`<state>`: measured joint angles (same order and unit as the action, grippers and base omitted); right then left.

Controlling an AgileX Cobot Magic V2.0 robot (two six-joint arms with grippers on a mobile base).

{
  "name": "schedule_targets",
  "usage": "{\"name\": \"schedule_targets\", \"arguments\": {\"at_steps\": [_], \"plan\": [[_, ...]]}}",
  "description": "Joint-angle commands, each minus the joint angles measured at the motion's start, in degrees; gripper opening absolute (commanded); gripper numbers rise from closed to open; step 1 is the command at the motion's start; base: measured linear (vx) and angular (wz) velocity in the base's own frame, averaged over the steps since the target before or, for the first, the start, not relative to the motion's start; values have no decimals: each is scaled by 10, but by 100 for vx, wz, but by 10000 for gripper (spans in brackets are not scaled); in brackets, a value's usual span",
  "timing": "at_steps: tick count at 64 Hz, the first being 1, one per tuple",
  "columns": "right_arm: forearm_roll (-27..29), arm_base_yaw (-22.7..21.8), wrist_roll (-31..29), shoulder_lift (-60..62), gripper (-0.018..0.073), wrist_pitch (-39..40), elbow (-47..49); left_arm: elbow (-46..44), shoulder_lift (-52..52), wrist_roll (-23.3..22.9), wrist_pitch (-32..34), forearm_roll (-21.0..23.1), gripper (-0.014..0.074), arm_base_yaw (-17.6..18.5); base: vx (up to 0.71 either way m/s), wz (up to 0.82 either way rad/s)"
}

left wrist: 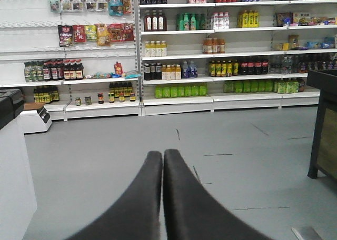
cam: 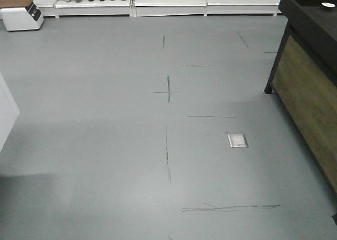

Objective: Pick three apples into basket with both arms
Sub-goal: 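Drive the base forward across the floor toward the fruit tables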

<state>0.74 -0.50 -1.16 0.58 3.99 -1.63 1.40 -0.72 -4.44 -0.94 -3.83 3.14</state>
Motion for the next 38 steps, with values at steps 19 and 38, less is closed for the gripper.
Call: {"name": "schedule_targets", "arguments": {"at_steps": [19, 38], "plan": [[-4, 0, -2, 7, -9, 41, -8, 12, -8, -7, 41, 2, -6, 0, 0, 0], [-4, 0, -2, 7, -9, 41, -8, 12, -8, -7, 41, 2, -6, 0, 0, 0]]}}
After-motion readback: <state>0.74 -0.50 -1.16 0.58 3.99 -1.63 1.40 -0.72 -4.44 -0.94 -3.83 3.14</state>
